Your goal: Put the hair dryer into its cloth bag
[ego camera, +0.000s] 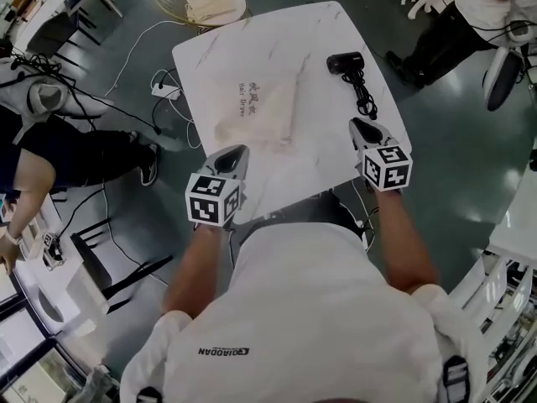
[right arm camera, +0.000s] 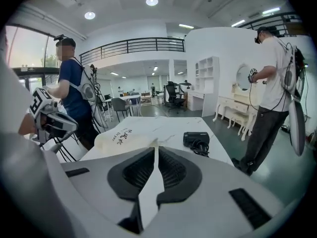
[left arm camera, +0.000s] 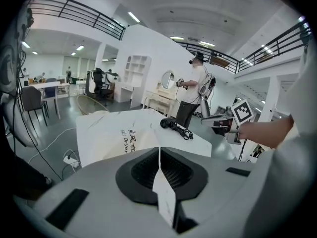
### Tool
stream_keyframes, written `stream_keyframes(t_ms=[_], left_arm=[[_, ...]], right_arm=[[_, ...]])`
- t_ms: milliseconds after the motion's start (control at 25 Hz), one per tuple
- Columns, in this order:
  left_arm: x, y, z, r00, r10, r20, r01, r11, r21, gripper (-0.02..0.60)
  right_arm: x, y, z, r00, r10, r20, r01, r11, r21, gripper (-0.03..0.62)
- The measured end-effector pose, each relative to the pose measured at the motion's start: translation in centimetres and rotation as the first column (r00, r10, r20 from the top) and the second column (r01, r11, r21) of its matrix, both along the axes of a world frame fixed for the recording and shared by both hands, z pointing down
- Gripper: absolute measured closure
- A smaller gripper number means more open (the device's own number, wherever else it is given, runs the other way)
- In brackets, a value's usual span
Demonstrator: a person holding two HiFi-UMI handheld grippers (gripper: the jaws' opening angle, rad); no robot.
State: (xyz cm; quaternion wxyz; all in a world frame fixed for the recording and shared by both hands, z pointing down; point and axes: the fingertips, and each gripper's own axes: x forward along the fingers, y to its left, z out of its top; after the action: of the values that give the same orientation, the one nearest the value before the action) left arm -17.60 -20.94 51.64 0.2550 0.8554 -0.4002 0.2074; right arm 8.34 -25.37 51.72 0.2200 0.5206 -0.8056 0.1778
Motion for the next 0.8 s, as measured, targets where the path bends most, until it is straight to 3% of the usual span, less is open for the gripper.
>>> stream_keyframes(t_ms=[360,800], left_arm=[[1.3,-0.6,0.5,0.995,-0.099,0.014,0.100,0.995,-0.023,0.548],[3.1,-1.8,1.9,0.974,-0.210,0.080,0.216,0.974,-0.070,0.548]], right_arm=[[7.0,-5.8,3.8,0.995,0.046,-0.084,-0.051,0.997,-0.056,0.500],[11.6,-12.0,9.9,0.993,0.038,-0.112,-0.053,0.990,-0.134,0.431]])
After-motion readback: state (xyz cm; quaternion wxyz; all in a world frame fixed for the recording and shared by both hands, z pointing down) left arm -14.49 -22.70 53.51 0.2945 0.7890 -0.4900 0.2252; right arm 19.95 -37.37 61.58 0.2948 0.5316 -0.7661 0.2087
